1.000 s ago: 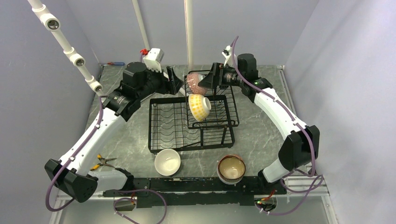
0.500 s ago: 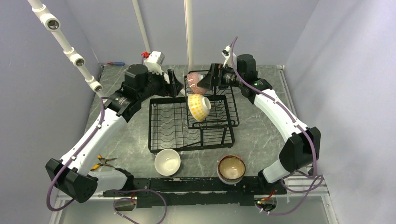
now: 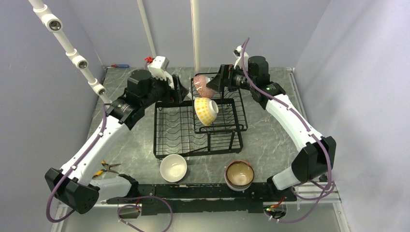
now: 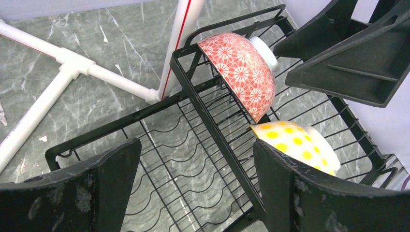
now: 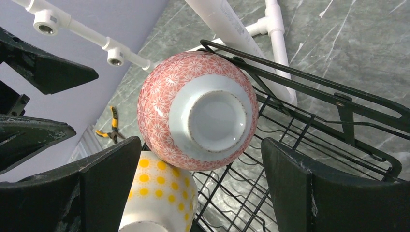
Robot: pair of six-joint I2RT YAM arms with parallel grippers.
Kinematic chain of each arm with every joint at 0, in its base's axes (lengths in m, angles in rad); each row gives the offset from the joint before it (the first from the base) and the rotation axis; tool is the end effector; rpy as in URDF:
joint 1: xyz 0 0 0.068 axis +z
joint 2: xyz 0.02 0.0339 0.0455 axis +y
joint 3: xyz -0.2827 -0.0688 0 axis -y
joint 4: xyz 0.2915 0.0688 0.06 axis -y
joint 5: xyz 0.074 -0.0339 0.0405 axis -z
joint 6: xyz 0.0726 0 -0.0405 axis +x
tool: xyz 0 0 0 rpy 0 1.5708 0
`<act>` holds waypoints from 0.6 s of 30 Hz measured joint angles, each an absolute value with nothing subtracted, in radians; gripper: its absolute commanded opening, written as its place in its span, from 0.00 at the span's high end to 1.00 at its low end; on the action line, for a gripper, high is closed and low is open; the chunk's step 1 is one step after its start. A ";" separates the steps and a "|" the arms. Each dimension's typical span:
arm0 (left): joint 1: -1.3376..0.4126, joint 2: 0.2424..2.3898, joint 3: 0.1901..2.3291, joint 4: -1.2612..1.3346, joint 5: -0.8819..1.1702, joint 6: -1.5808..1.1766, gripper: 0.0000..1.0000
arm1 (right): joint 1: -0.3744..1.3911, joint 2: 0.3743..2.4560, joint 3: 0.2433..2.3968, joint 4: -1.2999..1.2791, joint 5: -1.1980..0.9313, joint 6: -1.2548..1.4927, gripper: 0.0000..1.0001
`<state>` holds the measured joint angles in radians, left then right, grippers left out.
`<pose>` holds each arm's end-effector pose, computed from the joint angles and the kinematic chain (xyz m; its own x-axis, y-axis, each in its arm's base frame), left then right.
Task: Load the bowls into the dish rack
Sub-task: Adjust the bowl in the dish rack.
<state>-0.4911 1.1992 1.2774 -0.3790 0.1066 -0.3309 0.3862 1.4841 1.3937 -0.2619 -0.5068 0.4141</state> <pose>0.2987 -0.1685 0.4162 -0.4286 -0.1372 -0.8930 0.4433 0.8293 -0.3401 0.3761 0.1910 0.3811 -0.5949 0.1378 -0.7919 -0.5592 0.6367 0.5310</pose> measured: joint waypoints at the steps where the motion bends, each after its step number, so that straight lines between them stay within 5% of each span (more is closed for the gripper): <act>1: -0.491 1.196 1.276 -0.379 0.106 -0.330 0.08 | 0.386 1.483 1.394 -0.262 -0.506 0.412 0.01; 18: -0.491 0.938 1.034 -0.441 0.039 -0.244 0.06 | 0.387 1.251 1.296 -0.281 -0.363 0.338 0.00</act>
